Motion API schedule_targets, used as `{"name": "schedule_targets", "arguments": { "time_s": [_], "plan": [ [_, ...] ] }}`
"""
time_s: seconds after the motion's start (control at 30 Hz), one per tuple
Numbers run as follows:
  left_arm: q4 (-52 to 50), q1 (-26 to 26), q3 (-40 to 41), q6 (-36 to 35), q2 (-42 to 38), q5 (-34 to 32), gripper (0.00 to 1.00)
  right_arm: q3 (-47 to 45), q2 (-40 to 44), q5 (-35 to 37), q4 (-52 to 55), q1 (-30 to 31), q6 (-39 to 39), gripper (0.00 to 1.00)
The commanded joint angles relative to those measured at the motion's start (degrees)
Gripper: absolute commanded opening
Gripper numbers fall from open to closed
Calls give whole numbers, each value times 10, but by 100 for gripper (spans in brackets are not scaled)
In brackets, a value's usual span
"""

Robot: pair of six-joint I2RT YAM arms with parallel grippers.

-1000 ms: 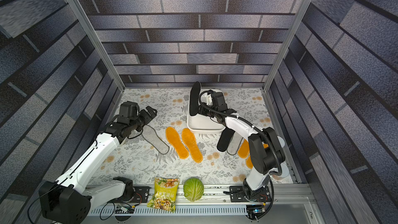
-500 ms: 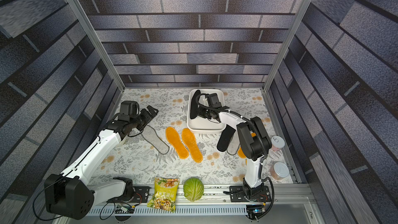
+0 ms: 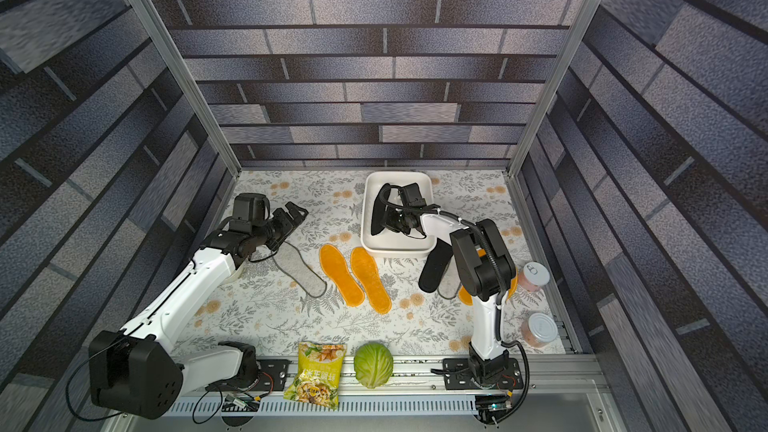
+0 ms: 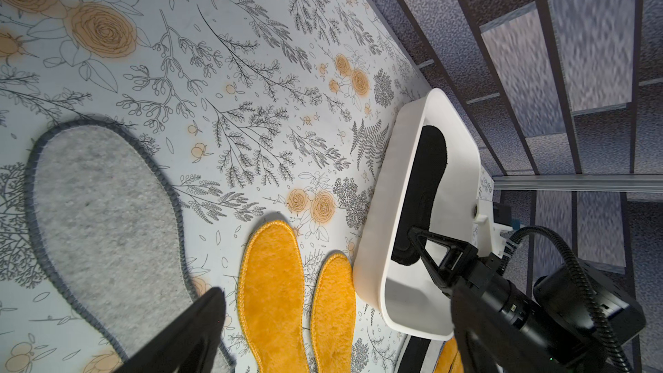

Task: Put the insoles into the storage box
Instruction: Place the insole in the storage box.

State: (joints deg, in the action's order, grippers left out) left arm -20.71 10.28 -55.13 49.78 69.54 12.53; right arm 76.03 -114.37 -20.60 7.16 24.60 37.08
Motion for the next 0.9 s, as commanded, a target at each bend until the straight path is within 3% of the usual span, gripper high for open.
{"name": "schedule_targets", "arguments": {
  "time_s": [0.0, 0.43, 0.87],
  "plan": [
    [8, -4, -1, 0, 6, 13, 100, 21, -12, -1, 17, -5, 5, 0],
    [17, -5, 13, 9, -4, 18, 100, 69, -62, -6, 79, -9, -20, 0],
    [16, -6, 18, 14, -7, 16, 100, 71, -79, -33, 64, -8, 24, 0]
  ]
}}
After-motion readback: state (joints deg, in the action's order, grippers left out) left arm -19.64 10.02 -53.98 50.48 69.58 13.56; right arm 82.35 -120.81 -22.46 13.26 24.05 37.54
